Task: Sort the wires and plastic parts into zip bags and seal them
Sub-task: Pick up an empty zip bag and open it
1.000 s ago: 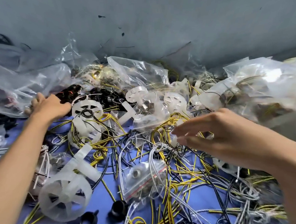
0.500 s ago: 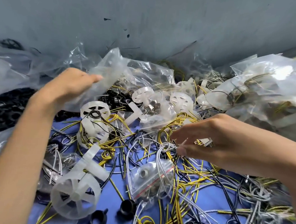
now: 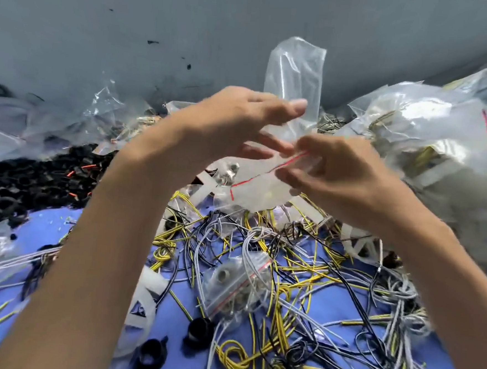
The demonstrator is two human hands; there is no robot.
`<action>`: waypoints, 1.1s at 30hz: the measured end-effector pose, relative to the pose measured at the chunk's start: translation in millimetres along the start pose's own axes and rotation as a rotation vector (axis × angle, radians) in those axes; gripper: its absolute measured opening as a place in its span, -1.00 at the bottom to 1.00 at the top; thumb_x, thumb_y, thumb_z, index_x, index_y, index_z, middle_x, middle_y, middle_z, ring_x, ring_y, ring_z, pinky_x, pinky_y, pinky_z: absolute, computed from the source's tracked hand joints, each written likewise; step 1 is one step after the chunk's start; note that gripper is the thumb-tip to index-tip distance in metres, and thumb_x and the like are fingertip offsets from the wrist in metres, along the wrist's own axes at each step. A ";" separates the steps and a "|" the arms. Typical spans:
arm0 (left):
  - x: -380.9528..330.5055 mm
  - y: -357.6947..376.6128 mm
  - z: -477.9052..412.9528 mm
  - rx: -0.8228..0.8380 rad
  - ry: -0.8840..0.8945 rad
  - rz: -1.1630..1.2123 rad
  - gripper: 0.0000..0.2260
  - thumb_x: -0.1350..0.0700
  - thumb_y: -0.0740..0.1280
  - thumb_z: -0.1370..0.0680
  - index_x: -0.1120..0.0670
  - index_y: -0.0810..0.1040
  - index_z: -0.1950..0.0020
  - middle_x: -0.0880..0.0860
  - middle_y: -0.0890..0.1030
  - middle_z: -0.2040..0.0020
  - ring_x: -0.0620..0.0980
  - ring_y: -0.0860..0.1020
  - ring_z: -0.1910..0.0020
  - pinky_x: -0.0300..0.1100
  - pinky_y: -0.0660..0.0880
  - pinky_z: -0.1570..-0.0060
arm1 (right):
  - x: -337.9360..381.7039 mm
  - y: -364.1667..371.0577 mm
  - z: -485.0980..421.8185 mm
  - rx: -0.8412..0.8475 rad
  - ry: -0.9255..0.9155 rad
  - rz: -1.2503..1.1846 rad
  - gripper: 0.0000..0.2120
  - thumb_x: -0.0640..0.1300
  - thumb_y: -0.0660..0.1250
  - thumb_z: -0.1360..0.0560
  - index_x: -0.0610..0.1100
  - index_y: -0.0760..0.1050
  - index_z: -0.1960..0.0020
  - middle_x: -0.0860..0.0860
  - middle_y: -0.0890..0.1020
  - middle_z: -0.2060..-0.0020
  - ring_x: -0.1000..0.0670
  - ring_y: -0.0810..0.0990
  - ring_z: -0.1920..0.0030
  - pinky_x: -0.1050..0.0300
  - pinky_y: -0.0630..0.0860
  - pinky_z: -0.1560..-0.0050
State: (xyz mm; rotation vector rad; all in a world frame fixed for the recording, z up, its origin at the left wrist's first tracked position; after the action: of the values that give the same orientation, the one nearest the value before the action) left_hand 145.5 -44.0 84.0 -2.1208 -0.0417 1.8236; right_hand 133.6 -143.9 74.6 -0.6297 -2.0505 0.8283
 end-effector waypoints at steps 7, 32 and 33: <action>-10.3 2.1 14.2 0.097 0.151 -0.447 -0.31 -0.24 0.47 -0.19 -0.15 0.43 -0.30 -0.18 0.57 -0.13 -0.37 0.55 -0.02 -0.44 0.49 -0.01 | -15.6 -22.6 -7.9 -0.100 0.099 -0.328 -0.98 -0.22 0.38 -0.48 -0.17 0.56 0.13 0.03 0.63 0.38 0.17 0.57 0.46 0.33 0.49 0.37; -26.9 -28.3 24.5 -0.113 0.447 -0.809 -0.74 0.30 0.32 -0.47 0.00 0.65 -0.03 -0.05 0.53 0.01 -0.23 0.48 0.24 -0.47 0.35 0.20 | -12.2 11.4 -5.2 0.255 -0.032 -0.251 -0.82 -0.31 0.36 -0.47 -0.39 0.50 -0.03 0.11 0.66 0.28 -0.03 0.65 0.19 0.02 0.60 0.04; -24.4 -28.5 23.3 -0.118 0.439 -0.849 -0.71 0.31 0.33 -0.45 0.01 0.63 -0.08 -0.04 0.52 -0.02 -0.20 0.48 0.19 -0.48 0.36 0.18 | -12.2 16.1 -3.6 0.292 -0.027 -0.266 -0.80 -0.32 0.36 -0.47 -0.38 0.49 -0.07 0.13 0.65 0.26 0.02 0.63 0.19 0.12 0.59 0.05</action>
State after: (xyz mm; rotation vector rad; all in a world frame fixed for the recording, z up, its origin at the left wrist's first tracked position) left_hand 124.5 -17.6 112.4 -2.0515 -0.8145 0.8728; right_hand 145.4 -140.3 58.1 -0.1811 -1.9337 0.9557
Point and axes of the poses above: each hand's wrist, its own z-axis away from the middle knuckle, its own y-axis out of the palm, x = y × z, the point moved 10 cm from there along -z, towards the middle knuckle
